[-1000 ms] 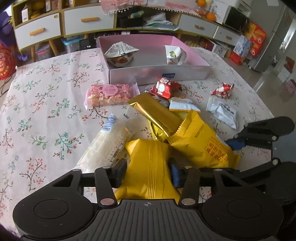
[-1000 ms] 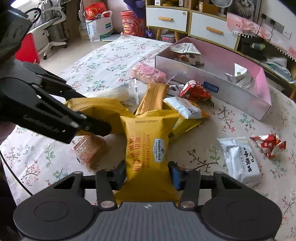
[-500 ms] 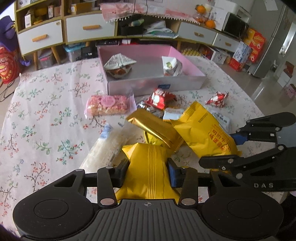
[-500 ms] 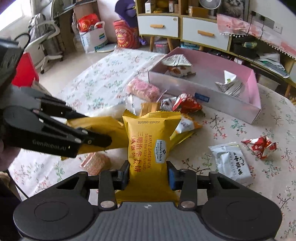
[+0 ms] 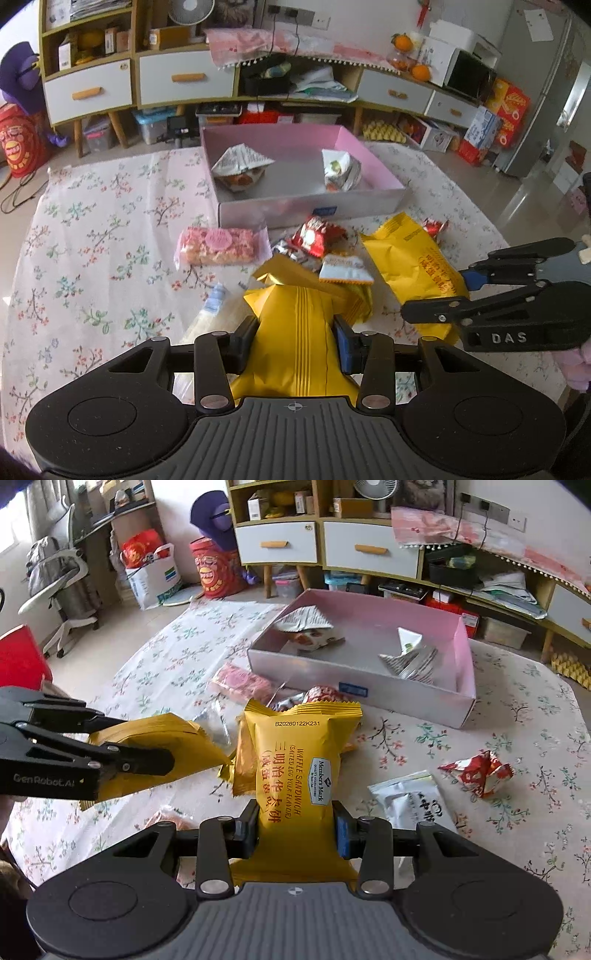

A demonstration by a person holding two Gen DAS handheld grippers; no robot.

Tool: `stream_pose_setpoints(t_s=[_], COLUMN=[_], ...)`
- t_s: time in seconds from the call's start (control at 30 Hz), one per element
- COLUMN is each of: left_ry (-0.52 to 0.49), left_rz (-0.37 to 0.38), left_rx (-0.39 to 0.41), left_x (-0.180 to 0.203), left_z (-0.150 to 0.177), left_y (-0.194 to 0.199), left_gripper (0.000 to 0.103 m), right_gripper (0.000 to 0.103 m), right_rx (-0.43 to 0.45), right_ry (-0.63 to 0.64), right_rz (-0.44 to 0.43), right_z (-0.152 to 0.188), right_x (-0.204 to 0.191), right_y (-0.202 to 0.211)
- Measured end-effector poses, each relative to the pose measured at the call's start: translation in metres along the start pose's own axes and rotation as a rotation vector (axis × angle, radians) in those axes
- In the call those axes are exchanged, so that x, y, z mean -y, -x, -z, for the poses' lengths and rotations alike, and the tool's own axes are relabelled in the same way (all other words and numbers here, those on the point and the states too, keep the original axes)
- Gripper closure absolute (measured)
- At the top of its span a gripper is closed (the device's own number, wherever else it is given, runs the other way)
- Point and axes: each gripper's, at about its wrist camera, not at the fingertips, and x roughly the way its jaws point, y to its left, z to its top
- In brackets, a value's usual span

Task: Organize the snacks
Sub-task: 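Carry both yellow wafer packs into the pink box and release them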

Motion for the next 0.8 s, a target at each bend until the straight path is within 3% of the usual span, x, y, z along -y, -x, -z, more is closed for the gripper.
stream_pose_setpoints(t_s=[0.47,0.8], left_ry=[0.066,0.108], left_rz=[-0.035,-0.035], left_rx=[0.063,0.104], left_x=[0.001,0.005], left_z=[-0.035,-0.066], left_y=[-0.008,-0.037], left_gripper=[0.064,0.064], right_gripper=[0.085,0.085], right_rx=[0.051,0.094], right_ry=[-0.113,-0.181], right_rz=[0.011,0.008], right_z=[-0.029,-0.063], right_x=[0.028,0.045], right_y=[0.004,-0.004])
